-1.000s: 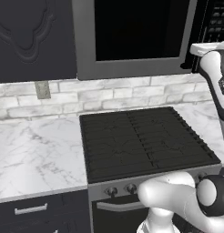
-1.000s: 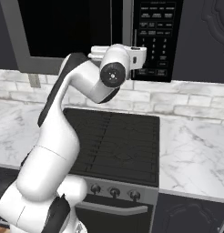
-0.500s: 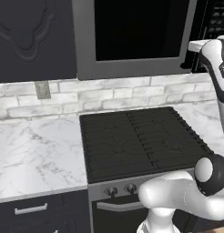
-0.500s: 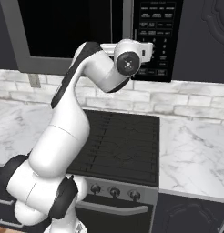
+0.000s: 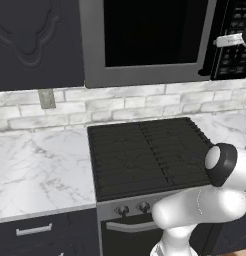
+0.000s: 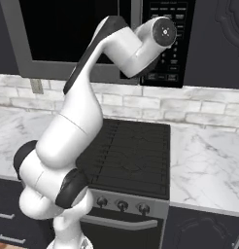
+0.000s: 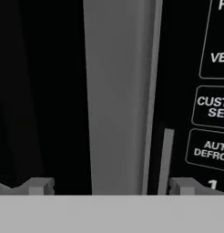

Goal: The microwave is finished heating the fish and lettuce. Take the bowl containing the food and place it on the dining counter.

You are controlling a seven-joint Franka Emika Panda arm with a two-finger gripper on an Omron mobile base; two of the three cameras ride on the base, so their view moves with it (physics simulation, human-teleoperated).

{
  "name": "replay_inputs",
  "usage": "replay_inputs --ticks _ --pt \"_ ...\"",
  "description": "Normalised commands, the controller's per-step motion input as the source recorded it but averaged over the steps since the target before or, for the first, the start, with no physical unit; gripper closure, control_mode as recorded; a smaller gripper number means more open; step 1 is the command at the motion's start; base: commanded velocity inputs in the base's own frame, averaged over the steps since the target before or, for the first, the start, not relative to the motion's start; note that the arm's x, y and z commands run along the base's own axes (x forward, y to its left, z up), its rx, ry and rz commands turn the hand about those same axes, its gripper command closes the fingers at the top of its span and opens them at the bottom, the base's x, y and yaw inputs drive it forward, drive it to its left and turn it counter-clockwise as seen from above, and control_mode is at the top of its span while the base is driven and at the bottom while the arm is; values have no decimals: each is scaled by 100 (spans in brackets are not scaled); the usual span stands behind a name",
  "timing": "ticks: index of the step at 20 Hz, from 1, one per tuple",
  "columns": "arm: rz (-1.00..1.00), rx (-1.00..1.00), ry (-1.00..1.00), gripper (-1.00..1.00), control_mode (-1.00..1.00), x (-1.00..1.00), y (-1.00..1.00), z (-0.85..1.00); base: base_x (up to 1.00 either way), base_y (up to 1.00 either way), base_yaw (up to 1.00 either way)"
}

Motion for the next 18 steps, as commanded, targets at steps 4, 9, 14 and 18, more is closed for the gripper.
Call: replay_inputs --ticks 4,9,14,18 --pt "-3 6 -15 -100 -100 -2 14 -61 0 0 0" --pt "-19 0 -33 -100 -100 21 12 -46 0 0 0" --pt "-28 -7 -20 -100 -100 16 57 -1 0 0 0" --pt "-28 -5 -16 -100 -100 1 34 0 0 0 0"
